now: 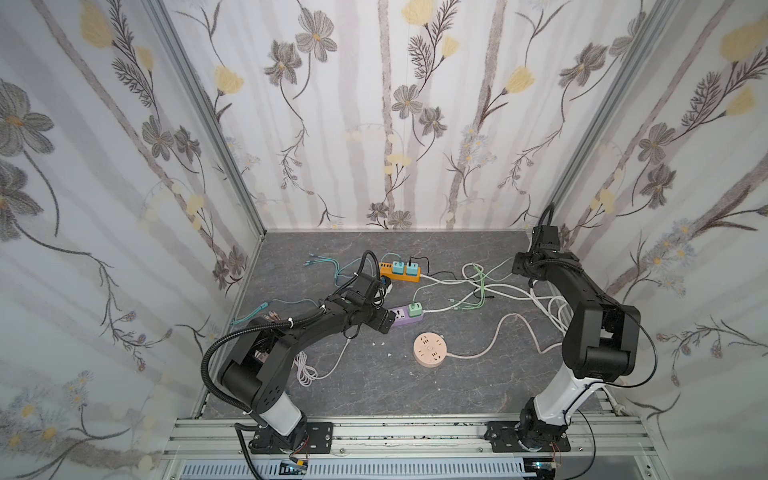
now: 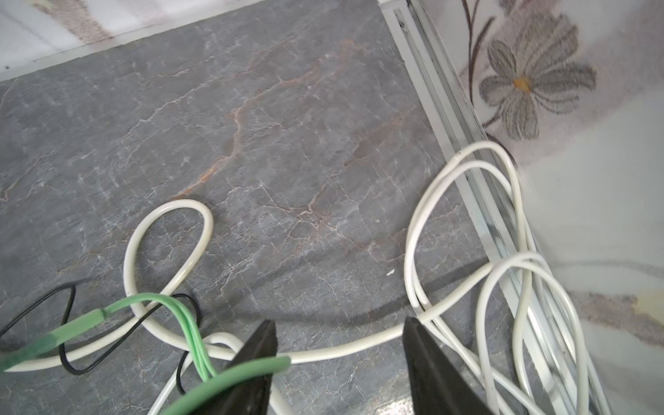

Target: Insert the plug

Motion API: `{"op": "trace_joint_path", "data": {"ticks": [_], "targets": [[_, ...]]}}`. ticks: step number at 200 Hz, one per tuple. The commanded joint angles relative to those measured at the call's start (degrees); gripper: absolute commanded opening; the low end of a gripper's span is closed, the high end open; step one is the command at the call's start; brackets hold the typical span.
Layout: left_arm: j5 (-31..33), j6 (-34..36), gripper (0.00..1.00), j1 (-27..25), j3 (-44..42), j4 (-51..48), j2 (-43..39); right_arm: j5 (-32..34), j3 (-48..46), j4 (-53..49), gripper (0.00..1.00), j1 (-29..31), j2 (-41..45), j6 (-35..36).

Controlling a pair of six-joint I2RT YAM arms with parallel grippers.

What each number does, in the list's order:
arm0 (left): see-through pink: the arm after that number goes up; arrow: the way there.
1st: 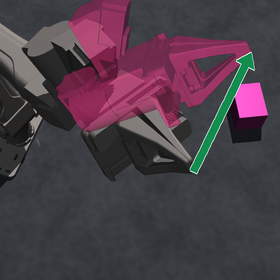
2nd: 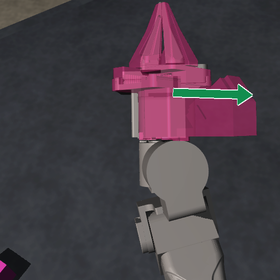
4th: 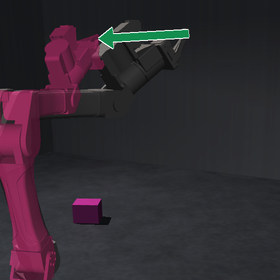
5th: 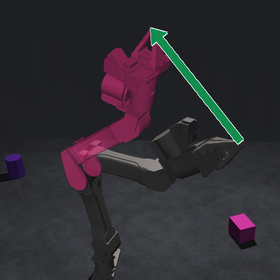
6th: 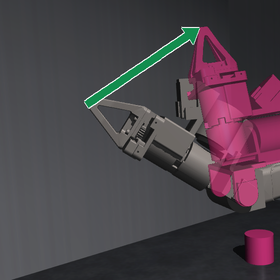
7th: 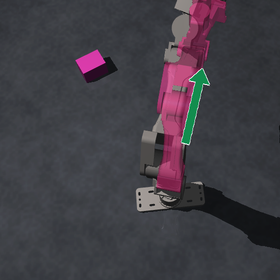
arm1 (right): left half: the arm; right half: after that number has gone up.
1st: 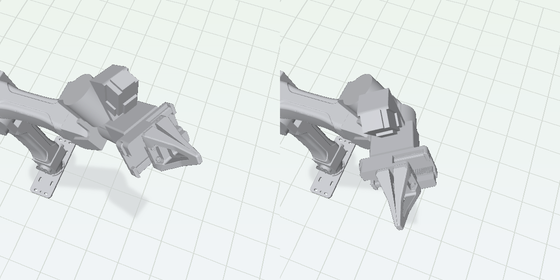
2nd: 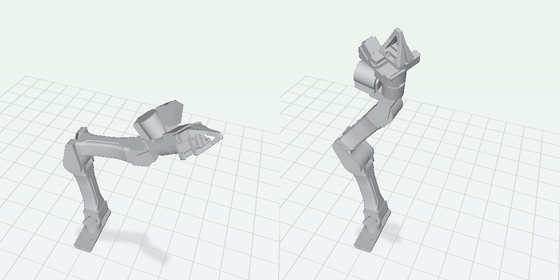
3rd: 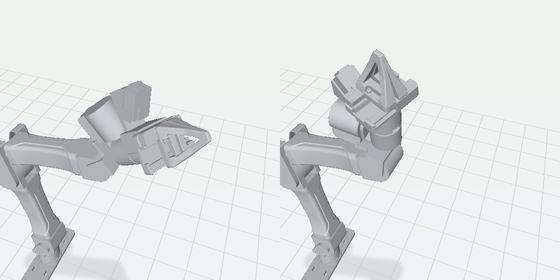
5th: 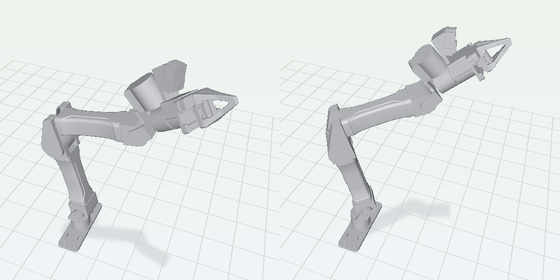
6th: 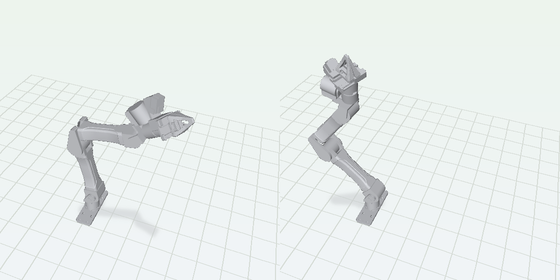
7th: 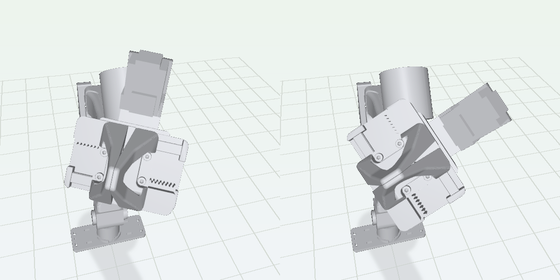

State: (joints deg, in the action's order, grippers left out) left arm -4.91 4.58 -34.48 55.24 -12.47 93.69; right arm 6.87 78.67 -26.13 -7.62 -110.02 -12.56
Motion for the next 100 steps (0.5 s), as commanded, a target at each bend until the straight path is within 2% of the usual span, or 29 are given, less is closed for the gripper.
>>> {"op": "trace_joint_path", "data": {"ticks": [1,17,20,24,27,57,100], "targets": [[5.46,3.58,1.0,-1.67,1.75,-5.64,1.36,-3.71,-0.68,-0.74,0.76,-1.16,0.3,-5.99],[7.28,5.42,1.0,-2.61,1.99,-6.91,1.75,-2.11,-1.7,-0.65,0.81,-1.35,1.45,-5.82],[7.52,5.76,1.0,-2.71,2.2,-7.32,2.02,-1.69,-1.88,-0.66,0.86,-1.35,1.73,-5.69],[7.81,6.15,1.0,-2.81,2.38,-7.9,2.29,-1.05,-2.17,-0.68,0.97,-1.42,2.08,-5.64],[8.03,6.41,1.0,-2.84,2.55,-8.29,2.54,-0.47,-2.35,-0.68,0.99,-1.43,2.35,-5.57],[12.43,8.98,0.99,-2.83,3.38,-11.02,4.43,4.42,-4.55,-0.48,0.99,-2.5,5.31,-5.0],[17.36,9.21,0.99,-0.5,5.48,-9.98,7.08,7.58,-8.58,1.23,0.99,-3.15,9.08,-0.01]]}}
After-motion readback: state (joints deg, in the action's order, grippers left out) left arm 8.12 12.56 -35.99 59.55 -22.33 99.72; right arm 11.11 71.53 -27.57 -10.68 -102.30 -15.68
